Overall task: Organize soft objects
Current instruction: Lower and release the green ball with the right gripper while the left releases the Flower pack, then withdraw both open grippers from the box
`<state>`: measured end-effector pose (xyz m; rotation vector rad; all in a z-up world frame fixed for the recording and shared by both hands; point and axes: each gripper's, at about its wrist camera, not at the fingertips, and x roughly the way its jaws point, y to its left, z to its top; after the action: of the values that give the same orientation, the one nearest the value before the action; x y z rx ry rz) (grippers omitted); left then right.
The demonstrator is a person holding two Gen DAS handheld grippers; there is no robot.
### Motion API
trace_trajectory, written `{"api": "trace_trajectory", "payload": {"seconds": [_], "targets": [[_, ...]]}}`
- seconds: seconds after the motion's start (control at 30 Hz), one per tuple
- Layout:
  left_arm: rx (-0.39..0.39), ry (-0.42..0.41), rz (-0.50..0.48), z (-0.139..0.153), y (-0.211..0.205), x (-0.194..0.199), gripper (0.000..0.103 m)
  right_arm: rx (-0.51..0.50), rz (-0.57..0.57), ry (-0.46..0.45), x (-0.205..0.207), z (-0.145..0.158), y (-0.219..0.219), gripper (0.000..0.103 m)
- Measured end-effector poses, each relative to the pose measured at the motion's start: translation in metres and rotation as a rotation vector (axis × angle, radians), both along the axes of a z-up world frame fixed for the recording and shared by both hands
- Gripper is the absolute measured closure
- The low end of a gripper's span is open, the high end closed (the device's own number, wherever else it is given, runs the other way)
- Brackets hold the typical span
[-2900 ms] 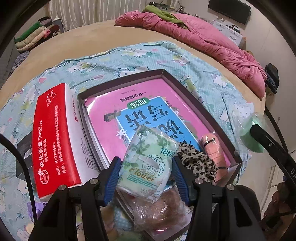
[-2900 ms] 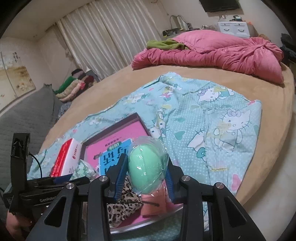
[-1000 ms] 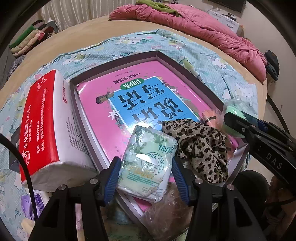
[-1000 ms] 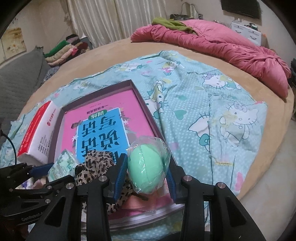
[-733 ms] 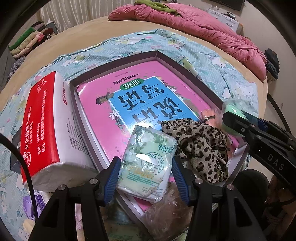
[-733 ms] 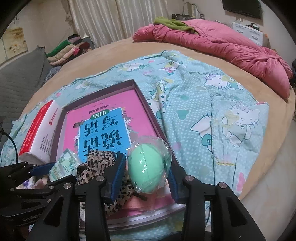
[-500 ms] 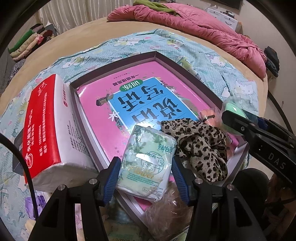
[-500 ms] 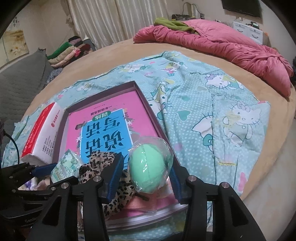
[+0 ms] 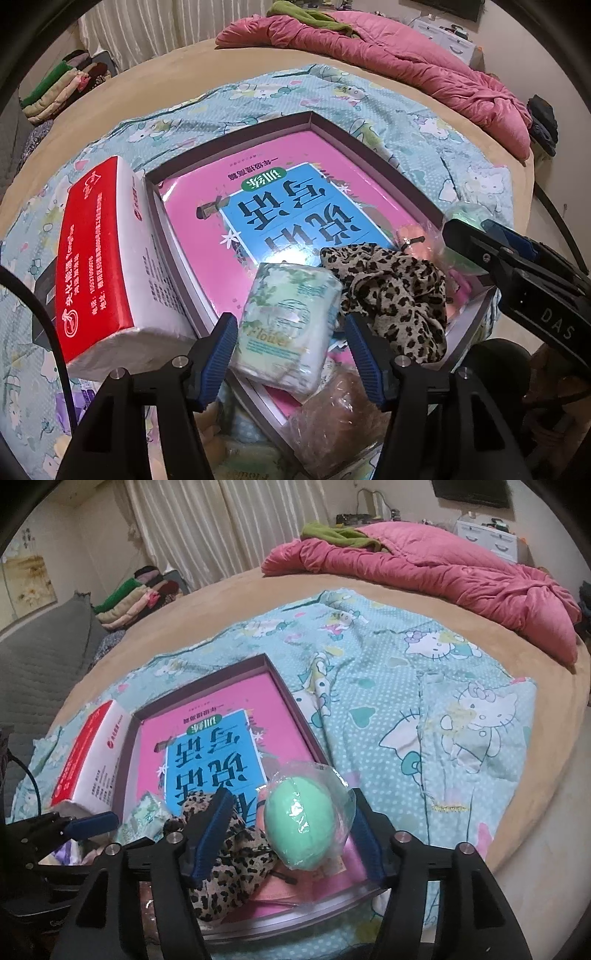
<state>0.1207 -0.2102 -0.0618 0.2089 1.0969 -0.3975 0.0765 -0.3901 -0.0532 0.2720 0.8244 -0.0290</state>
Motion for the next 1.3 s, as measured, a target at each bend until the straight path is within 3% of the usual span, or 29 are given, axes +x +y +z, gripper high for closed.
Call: {"api": "trace_trajectory", "payload": {"seconds": [0.73, 1.3], "targets": [[-0.018, -0.04, 0.03, 0.021, 0.004, -0.012, 0.029, -0.001, -0.016, -0.084, -0.008, 0.013, -0.002, 0.026], [-0.018, -0.078, 0.058, 0.043, 0.01, -0.023, 0.028, -0.036, 0.003, -0.151, -0.015, 0.025, 0.005, 0.023]]}}
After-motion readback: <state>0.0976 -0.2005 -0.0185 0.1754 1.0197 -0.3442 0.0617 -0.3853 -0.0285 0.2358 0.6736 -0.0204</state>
